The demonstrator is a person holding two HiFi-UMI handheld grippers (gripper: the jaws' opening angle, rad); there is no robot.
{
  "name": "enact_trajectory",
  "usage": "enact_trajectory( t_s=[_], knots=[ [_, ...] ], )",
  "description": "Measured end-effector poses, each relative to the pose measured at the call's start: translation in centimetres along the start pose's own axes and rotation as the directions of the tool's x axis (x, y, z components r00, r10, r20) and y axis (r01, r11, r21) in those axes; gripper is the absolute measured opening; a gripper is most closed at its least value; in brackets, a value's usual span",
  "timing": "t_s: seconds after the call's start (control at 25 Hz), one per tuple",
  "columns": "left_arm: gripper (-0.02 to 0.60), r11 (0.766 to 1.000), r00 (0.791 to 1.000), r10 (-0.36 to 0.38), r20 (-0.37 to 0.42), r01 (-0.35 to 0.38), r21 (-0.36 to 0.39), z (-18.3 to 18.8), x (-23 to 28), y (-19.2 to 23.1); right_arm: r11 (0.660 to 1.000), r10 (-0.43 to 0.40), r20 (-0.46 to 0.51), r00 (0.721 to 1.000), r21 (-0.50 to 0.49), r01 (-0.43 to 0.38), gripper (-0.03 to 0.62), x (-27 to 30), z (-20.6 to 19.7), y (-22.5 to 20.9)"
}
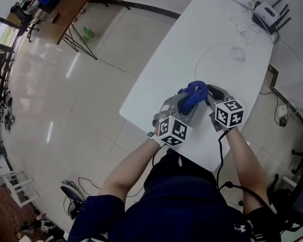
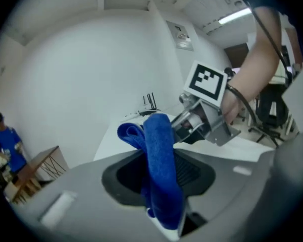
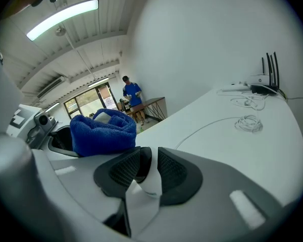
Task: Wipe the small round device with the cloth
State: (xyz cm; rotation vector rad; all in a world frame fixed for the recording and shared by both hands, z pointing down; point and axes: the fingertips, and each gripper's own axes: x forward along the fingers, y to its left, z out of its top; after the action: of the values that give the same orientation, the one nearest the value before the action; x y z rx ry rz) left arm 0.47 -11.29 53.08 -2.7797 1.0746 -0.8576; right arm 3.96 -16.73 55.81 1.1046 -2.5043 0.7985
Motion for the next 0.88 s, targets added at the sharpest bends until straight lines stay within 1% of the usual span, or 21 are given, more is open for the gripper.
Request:
enact_trajectory(
  t_s=[0.04,0.08,0.12,0.16,0.2,0.24,0.28,0.32,0.36,0.4,0.44,0.48,0.56,0.6,0.72,0.76,0.84,0.88],
  knots=[
    [0.144,0.997,1.000,-0.005,0.002,0.005,-0.079,-0.2,0.1,0.5,1.000,-0.001,0.001,1.000,0.003,0.001,0.112,0.0,0.0,0.0],
    [0.144,0.983,1.000,-0.011,0.000,0.011,-0.183,-0.6,0.3,1.3,1.000,-0.002,0.002,1.000,0.006,0.002,0.112,0.0,0.1,-0.1],
    [0.145,0.953,1.000,-0.017,-0.001,0.016,-0.304,-0.9,0.4,2.3,1.000,-0.004,0.003,1.000,0.006,0.004,0.112,0.0,0.1,0.0],
    [0.145,0.902,1.000,-0.025,0.002,0.023,-0.432,-1.2,0.5,3.2,1.000,-0.007,0.003,1.000,0.004,0.007,0.112,0.0,0.2,0.0],
    [0.144,0.830,0.999,-0.032,0.010,0.032,-0.557,-1.5,0.4,4.0,1.000,-0.009,0.002,1.000,0.002,0.009,0.112,0.0,0.2,0.0],
    [0.144,0.744,0.999,-0.036,0.019,0.039,-0.668,-1.8,0.4,4.6,1.000,-0.010,0.002,1.000,0.001,0.010,0.112,0.1,0.2,0.0],
    [0.144,0.653,0.999,-0.032,0.026,0.040,-0.756,-2.5,0.4,5.2,1.000,-0.011,0.003,1.000,0.003,0.011,0.112,0.1,0.2,0.0],
    [0.144,0.566,0.999,-0.021,0.029,0.035,-0.823,-3.3,0.5,5.6,1.000,-0.011,0.004,1.000,0.006,0.011,0.112,0.0,0.2,0.0],
    [0.144,0.489,1.000,-0.008,0.026,0.026,-0.872,-4.4,0.6,5.9,1.000,-0.010,0.005,1.000,0.009,0.010,0.112,0.0,0.2,0.0],
    [0.144,0.426,1.000,0.001,0.020,0.018,-0.904,-5.4,0.8,6.0,1.000,-0.011,0.006,1.000,0.012,0.011,0.112,0.0,0.2,0.0],
    [0.143,0.378,1.000,0.004,0.013,0.011,-0.926,-6.3,1.1,5.8,1.000,-0.011,0.007,1.000,0.014,0.011,0.112,-0.1,0.1,0.0],
    [0.143,0.342,1.000,0.004,0.004,0.003,-0.940,-7.2,1.3,5.6,1.000,-0.013,0.008,1.000,0.015,0.013,0.112,-0.1,0.1,0.0],
    [0.143,0.279,1.000,0.003,-0.015,-0.015,-0.960,-8.6,1.7,5.3,1.000,-0.016,0.009,1.000,0.012,0.016,0.112,-0.1,0.1,-0.1],
    [0.143,0.243,1.000,0.001,-0.023,-0.022,-0.970,-9.2,1.9,5.1,1.000,-0.018,0.008,1.000,0.010,0.018,0.112,0.0,0.2,-0.1],
    [0.143,0.123,0.999,-0.024,-0.046,-0.042,-0.991,-10.7,2.5,4.1,1.000,-0.023,0.008,1.000,0.012,0.023,0.112,0.1,0.3,-0.3],
    [0.143,0.088,0.998,-0.043,-0.051,-0.047,-0.995,-11.0,2.8,3.5,1.000,-0.025,0.008,1.000,0.015,0.025,0.112,0.1,0.3,-0.4],
    [0.143,0.035,0.996,-0.072,-0.055,-0.053,-0.998,-11.2,3.4,2.4,0.999,-0.028,0.008,1.000,0.021,0.028,0.112,0.1,0.3,-0.5],
    [0.143,0.011,0.996,-0.072,-0.054,-0.053,-0.999,-11.2,3.6,2.2,0.999,-0.028,0.008,1.000,0.025,0.028,0.112,0.2,0.3,-0.5]
  ],
)
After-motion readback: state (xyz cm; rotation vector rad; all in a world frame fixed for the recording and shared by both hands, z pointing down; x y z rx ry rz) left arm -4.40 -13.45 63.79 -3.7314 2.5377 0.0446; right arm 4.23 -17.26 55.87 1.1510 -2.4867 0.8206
